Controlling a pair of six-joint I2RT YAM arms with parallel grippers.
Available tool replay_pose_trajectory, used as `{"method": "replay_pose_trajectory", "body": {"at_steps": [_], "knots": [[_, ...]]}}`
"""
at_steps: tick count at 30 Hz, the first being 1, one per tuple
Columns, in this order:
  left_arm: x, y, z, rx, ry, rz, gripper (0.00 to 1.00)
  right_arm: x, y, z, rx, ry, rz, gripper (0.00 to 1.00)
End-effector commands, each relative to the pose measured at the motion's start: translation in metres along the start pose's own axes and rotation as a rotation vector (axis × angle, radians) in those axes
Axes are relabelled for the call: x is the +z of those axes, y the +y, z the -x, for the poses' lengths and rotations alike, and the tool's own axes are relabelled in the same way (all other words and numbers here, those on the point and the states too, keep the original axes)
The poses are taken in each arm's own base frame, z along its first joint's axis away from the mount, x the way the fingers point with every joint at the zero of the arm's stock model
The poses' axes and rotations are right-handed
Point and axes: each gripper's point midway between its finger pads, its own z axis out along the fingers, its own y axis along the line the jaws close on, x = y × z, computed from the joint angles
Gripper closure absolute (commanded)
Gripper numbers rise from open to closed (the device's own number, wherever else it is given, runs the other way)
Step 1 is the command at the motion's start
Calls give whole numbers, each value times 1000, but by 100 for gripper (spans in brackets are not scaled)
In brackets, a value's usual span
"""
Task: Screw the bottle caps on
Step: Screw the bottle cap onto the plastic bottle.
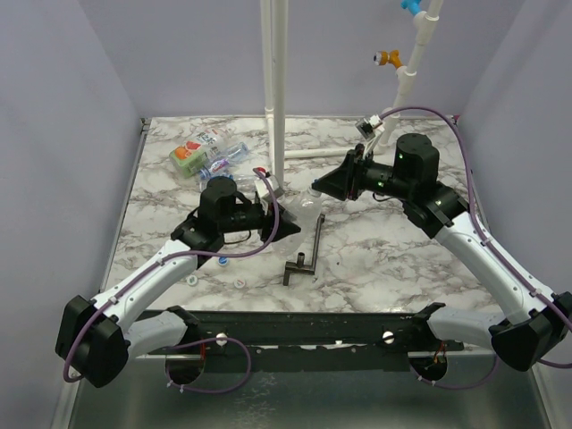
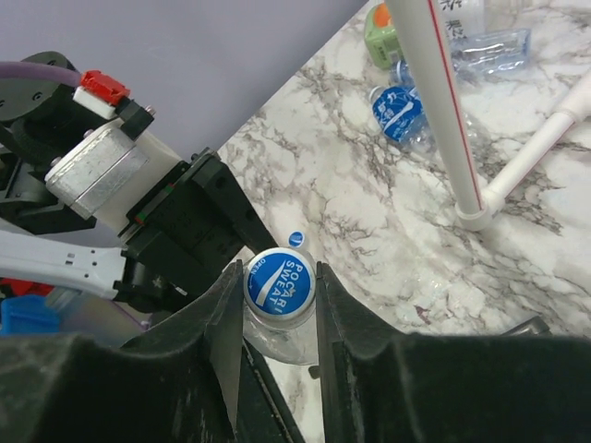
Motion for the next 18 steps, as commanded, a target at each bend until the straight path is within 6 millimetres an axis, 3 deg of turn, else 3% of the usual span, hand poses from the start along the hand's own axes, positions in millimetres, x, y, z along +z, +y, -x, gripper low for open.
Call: {"method": "replay_pose_trajectory", "body": {"at_steps": [1, 6, 14, 18], "knots": [[1, 31, 24, 55, -39, 182, 100, 2, -12, -7, 48, 27, -76, 77], [3, 51, 41, 150, -57, 378, 100, 6, -36, -22, 149, 86, -201, 87], [8, 66, 73, 212, -109, 694, 100, 5, -74, -39, 346, 149, -458, 89], [18, 70, 78, 242, -104, 801, 100, 9, -89, -46, 411, 189, -555, 91]]}}
